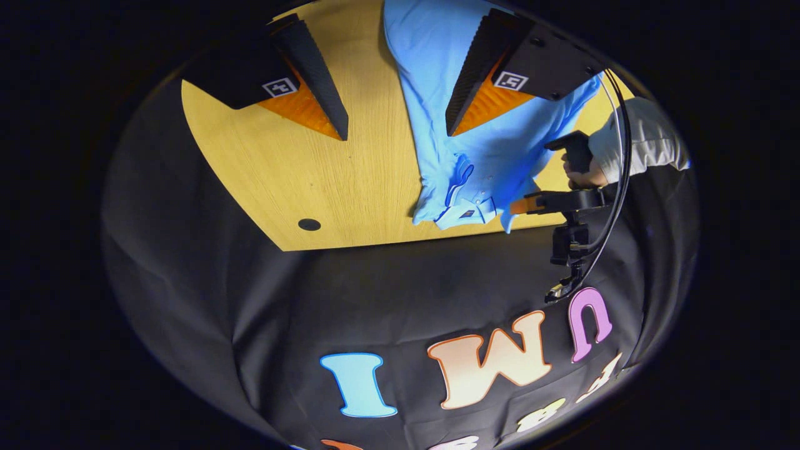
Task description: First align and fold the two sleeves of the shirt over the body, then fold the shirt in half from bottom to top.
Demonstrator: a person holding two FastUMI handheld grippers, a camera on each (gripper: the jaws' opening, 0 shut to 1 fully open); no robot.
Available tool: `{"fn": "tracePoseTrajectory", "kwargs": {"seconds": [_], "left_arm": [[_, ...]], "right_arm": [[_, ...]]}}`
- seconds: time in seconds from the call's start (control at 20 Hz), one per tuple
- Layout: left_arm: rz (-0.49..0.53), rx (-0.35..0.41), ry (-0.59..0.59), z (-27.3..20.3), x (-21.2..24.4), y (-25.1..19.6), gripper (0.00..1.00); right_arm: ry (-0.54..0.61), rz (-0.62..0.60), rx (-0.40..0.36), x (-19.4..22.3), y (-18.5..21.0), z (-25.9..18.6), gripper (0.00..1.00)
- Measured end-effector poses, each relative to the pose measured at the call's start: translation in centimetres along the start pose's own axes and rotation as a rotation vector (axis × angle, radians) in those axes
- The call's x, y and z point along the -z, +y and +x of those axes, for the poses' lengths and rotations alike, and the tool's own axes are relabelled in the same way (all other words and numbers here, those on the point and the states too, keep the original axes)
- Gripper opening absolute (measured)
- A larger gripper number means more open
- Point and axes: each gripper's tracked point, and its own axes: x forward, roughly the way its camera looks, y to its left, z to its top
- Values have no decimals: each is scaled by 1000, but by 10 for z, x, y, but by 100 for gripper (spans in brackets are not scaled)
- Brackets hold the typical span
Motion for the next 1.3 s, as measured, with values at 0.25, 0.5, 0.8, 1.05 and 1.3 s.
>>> {"fn": "tracePoseTrajectory", "kwargs": {"seconds": [0.25, 0.5, 0.8, 1.05, 1.3], "left_arm": [[-9, 35, 39, 9, 15, -24, 0], [-8, 123, 40, -3, 12, -33, 92], [-30, 29, -71, -89, -9, 3, 96], [20, -13, -116, -181, 11, 21, 96], [41, -56, -104, -248, 51, 30, 96]], "right_arm": [[13, 24, 2, 2, 15, 16, 98], [2, 47, 44, -1, 26, 31, 98], [-71, -20, 12, -7, 39, 12, 93], [-97, -74, -42, 2, 50, -26, 98], [-110, -116, -57, 20, 52, -62, 98]]}}
